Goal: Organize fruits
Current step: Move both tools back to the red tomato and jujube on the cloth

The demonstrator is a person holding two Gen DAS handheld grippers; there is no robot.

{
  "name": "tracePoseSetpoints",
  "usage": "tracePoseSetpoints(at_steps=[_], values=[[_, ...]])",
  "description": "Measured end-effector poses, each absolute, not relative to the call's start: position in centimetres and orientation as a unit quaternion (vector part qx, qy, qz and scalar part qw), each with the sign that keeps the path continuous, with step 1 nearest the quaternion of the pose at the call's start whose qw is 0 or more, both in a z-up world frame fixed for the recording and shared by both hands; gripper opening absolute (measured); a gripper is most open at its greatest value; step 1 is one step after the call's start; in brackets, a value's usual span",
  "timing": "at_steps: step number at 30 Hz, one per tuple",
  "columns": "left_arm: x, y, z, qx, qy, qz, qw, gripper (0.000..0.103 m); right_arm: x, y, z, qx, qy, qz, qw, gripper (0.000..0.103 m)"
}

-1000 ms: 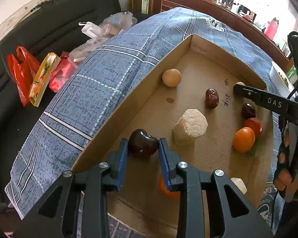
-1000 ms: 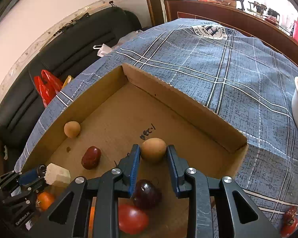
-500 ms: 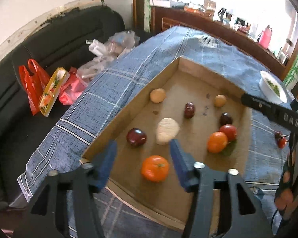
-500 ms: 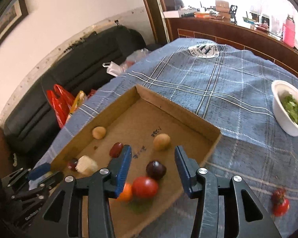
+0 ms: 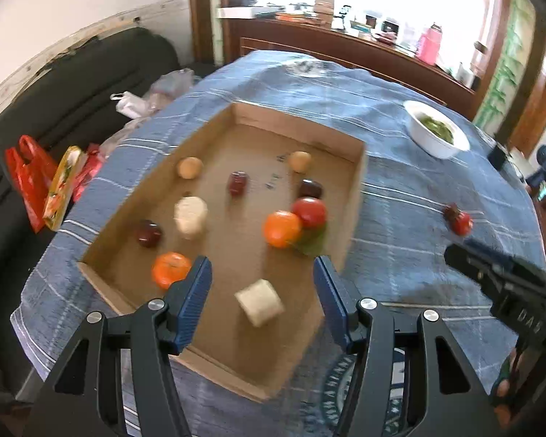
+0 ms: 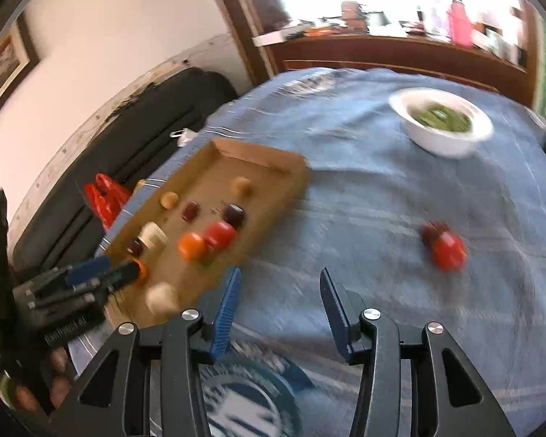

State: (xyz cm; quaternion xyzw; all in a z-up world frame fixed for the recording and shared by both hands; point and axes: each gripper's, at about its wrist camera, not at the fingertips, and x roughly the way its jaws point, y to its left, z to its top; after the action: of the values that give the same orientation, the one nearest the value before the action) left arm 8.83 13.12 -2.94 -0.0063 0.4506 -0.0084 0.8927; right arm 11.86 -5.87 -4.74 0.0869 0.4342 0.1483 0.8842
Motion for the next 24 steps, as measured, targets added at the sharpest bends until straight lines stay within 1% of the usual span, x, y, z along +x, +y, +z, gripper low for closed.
tracePoseSetpoints(at_steps=[11,15,24], values=[[8.0,7.2,-3.6,0.006,0.470,-0.061,0.880,0.057,7.4,-14.3,-6.4,0.131,0.441,0.085,0.884,0.049],[7.7,5.2,-3.7,0.017,0.474,-0.077,0.877,0.057,7.0,-15.8,-6.4,0.140,0.436,0.078,0.886,0.049],[8.2,3.6,-3.8,0.024,0.478,-0.083,0.874,0.057,8.2,-17.1,-6.9,0.142,0.437,0.077,0.885,0.049]])
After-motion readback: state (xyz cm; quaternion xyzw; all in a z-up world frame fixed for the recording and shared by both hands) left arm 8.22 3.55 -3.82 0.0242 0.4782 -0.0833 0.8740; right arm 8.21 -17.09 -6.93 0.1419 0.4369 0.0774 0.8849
